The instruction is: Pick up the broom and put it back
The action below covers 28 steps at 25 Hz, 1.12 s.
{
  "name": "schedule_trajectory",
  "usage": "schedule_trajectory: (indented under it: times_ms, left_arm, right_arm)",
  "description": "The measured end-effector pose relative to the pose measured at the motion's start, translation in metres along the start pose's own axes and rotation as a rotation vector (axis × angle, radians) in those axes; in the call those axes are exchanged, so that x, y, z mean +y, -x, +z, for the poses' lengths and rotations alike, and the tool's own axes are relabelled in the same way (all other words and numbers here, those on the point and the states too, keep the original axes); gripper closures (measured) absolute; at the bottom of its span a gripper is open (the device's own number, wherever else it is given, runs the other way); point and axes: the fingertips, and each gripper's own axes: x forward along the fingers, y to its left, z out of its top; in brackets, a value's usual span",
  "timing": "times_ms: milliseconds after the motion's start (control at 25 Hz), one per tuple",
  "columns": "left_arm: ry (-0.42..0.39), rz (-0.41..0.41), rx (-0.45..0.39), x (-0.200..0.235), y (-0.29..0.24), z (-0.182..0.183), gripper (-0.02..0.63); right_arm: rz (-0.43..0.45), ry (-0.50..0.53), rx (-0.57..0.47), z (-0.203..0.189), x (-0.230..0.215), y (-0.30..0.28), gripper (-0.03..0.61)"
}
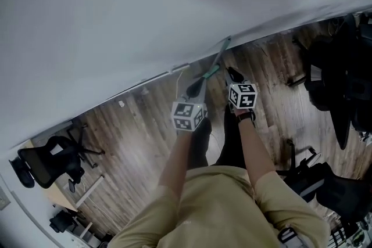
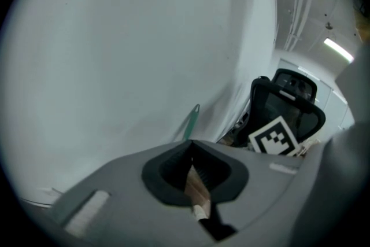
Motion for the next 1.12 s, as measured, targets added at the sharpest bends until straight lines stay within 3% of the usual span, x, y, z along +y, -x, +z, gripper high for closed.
schedule_trajectory:
  times_ms: [240,360,400,600,800,1120]
  left_arm:
    - [0.032,0.023,-0.016,0.017,-0.003,0.002,0.614]
    - [0.041,0.035,-0.024,0.026,0.001,0.002,0.614]
    - [0.043,0.037,-0.027,0.028,0.003,0.003,0.614]
    - [0.048,0.04,-0.03,0.036,0.018,0.003,0.614]
    - [0.054,0.048,-0.028,0.041,0.032,0.002,0.614]
    - [0.083,0.025,-0.058,0.034,0.072,0.015,0.614]
  right_arm:
    - [0.032,-0.025,0.016,0.001,-0.014,-0.06,0.337]
    - [0.034,-0.027,0.017,0.008,-0.022,-0.087,0.321]
    - [0.032,-0.028,0.019,0.009,-0.024,-0.094,0.322]
    - [-0.007,-0.016,0.032,0.014,-0.027,-0.108,0.474]
    - [-0.024,-0.002,0.044,0.007,-0.018,-0.097,0.476]
    - [-0.035,0.204,0.107,-0.007,0.04,-0.041,0.489]
